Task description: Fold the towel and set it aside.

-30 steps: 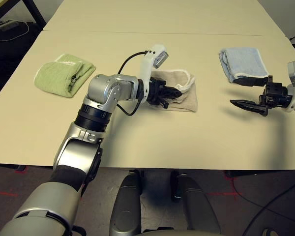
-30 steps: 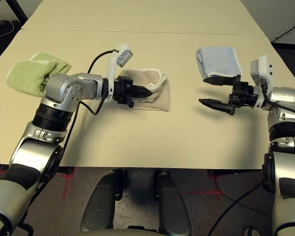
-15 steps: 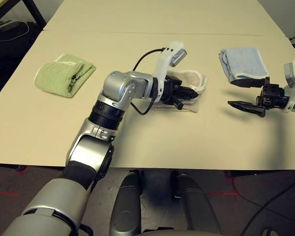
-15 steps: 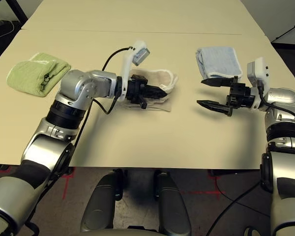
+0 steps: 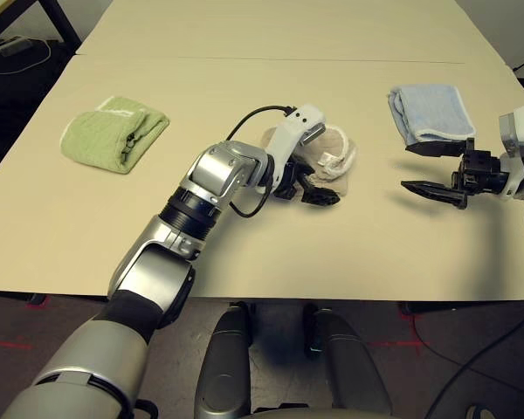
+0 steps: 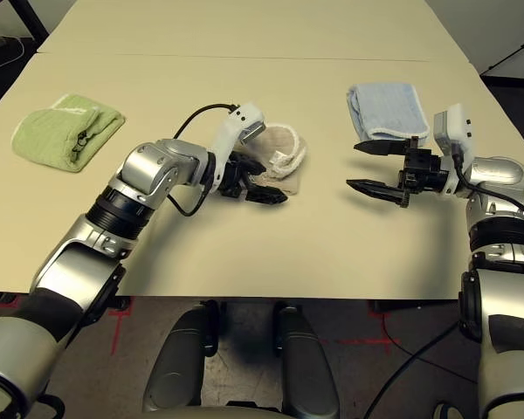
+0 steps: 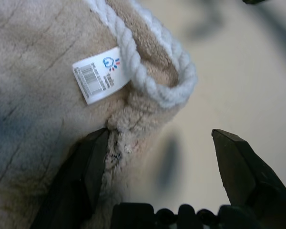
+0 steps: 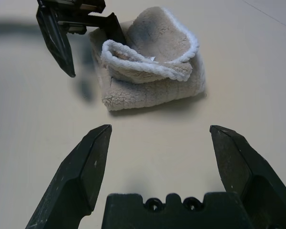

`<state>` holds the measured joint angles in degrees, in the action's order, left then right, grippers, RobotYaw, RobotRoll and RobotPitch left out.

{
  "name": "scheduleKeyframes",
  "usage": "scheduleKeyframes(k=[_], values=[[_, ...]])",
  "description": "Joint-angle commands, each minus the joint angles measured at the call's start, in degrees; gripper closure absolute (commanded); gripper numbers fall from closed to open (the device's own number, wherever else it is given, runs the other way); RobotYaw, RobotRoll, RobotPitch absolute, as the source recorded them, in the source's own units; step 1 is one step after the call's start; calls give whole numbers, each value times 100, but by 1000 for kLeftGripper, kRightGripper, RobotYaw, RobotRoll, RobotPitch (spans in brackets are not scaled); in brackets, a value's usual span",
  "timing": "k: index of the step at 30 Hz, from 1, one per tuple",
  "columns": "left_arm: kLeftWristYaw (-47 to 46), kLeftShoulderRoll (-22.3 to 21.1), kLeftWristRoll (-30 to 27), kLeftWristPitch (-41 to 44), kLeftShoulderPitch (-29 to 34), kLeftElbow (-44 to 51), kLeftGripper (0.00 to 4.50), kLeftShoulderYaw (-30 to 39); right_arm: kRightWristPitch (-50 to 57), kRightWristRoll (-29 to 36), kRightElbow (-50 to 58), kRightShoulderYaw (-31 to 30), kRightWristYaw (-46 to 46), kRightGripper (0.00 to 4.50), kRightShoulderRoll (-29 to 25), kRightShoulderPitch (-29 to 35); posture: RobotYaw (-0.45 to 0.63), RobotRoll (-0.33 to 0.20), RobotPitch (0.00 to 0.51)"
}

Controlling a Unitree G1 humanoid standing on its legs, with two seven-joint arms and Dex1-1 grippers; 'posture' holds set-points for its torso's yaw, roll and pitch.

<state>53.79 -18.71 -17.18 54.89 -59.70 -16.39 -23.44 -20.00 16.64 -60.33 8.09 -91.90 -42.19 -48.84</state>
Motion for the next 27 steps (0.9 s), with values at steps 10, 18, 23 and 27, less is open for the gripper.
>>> scheduleKeyframes(k=[10,18,23,27], values=[[743,-718,-848,787,-68,1303,55,656,165,-4,-73,80,-26,0,47,-117,148,0,202],[688,-1188,-830,339,-109,1580,55,1109,699,122,48,158,128,0,182,-207,160,0,202],[528,-1514,-614,-488,569,1670,55,1377,1066,246,317,226,238,0,389,-238,163,0,204],[517,-1653,-662,-1114,1222,1796,55,1714,1259,333,484,236,168,0,475,-262,162,0,206]])
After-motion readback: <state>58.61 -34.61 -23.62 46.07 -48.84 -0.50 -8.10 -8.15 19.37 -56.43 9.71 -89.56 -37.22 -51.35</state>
